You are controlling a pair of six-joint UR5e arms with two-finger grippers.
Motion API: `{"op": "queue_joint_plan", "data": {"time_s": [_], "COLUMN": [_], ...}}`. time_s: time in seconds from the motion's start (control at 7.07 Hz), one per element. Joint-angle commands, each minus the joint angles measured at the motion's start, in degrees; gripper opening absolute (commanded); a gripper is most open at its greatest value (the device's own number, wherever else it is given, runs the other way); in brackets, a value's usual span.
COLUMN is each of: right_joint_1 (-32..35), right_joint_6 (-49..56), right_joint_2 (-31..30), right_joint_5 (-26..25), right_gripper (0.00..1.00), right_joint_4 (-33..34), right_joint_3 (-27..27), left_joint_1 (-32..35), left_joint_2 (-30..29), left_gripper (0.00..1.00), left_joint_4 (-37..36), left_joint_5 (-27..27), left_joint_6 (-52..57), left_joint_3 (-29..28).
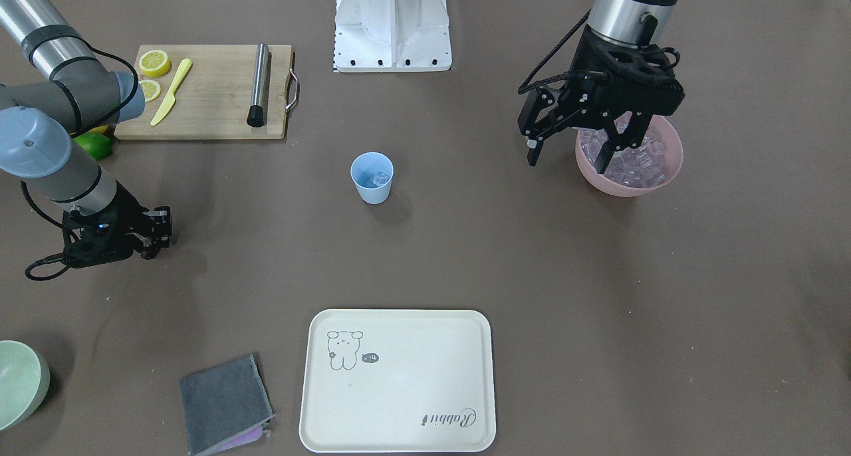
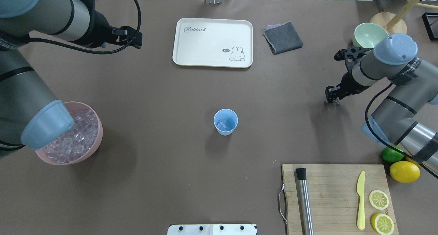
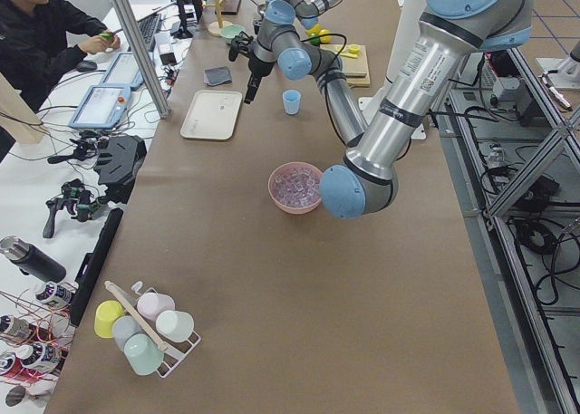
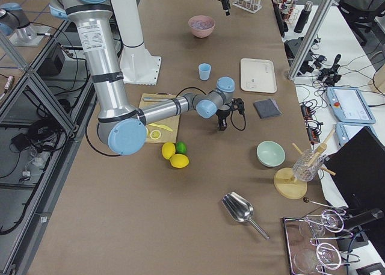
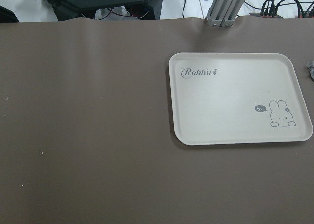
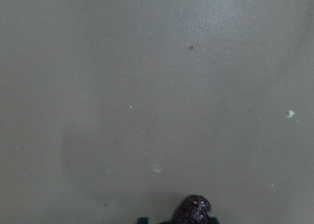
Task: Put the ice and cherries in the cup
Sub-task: 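Lower the right gripper and close it on the dark cherries' stem, then lift the cherries with the right gripper and carry them over the blue cup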
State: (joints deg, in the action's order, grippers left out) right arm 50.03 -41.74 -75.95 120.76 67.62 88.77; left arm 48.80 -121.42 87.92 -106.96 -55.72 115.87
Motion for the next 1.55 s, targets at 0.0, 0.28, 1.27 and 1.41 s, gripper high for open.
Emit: {"op": "queue_joint_plan", "data": {"time_s": [0.0,0.28,1.27,1.41], "right_joint_1": [0.07,1.12,-8.32,-12.98], "right_joint_6": [-0.71,-0.71,-19.83,-24.05], "right_joint_2": [0.10,0.19,15.79,18.44], "right_joint_5": [0.17,0.70,-2.50,-8.20], "right_gripper": [0.08,0.00,0.01,0.01], "right_joint_4": [-0.12,-0.03,-0.21,-0.21], "right_joint_3": [0.78,2.71,13.01,13.09], "left_joint_1": [-0.02,0.07,0.07,0.07], "left_joint_2": [-0.13,-0.13,0.40,0.40], "left_gripper": [0.97,0.97,0.97,0.97], "left_joint_4": [-0.03,-0.03,0.15,0.15], "left_joint_5": [0.00,0.00,-0.26,-0.27], "left_joint_6": [0.00,0.00,-0.09,-0.09], "left_joint_3": [-0.03,0.06,-0.03,0.06]}}
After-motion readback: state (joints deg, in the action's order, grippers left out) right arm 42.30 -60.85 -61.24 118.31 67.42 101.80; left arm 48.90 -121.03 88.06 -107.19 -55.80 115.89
